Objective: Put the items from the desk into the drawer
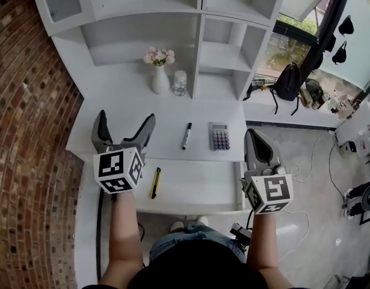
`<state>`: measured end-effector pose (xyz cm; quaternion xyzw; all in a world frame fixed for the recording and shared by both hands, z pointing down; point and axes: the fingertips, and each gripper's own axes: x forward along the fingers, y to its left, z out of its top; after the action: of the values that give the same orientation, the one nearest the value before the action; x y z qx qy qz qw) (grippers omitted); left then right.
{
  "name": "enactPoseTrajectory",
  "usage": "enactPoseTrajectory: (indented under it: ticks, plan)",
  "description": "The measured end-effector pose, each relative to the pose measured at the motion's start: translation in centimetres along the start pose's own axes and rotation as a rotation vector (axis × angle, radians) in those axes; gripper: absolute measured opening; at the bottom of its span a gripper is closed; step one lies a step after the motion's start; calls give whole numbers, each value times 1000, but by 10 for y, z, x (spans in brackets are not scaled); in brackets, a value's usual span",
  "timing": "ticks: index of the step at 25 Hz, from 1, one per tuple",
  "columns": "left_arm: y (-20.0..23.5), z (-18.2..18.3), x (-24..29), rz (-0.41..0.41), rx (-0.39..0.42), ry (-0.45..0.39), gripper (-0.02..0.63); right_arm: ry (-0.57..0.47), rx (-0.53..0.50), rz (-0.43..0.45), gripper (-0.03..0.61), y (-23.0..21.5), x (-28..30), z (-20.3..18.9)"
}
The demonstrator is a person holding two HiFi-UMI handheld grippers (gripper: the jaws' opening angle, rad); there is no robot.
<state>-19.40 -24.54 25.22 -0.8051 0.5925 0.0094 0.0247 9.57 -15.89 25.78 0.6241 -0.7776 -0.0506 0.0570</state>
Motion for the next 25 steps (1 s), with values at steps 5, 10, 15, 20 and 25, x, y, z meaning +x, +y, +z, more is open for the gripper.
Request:
enactPoseTrajectory:
  ticks: [5,10,15,20,25]
  plan:
    - [-32,6,28,-39,46,-23,603,-47,2,-19,6,-27,3,6]
    - [-70,-43,66,-86,39,94,601,5,24,-38,6,-56,-3,-23]
    - [-107,-123,108,-153,43,279,583,66,85,-91,6,-93,-9,-55]
    - [-137,-219,131,-201,40,506,563,139,123,-97,6,-113,-22,-94]
    - [-158,-299,139,-225,49,713,464,198,140,-91,6,-124,-26,-121]
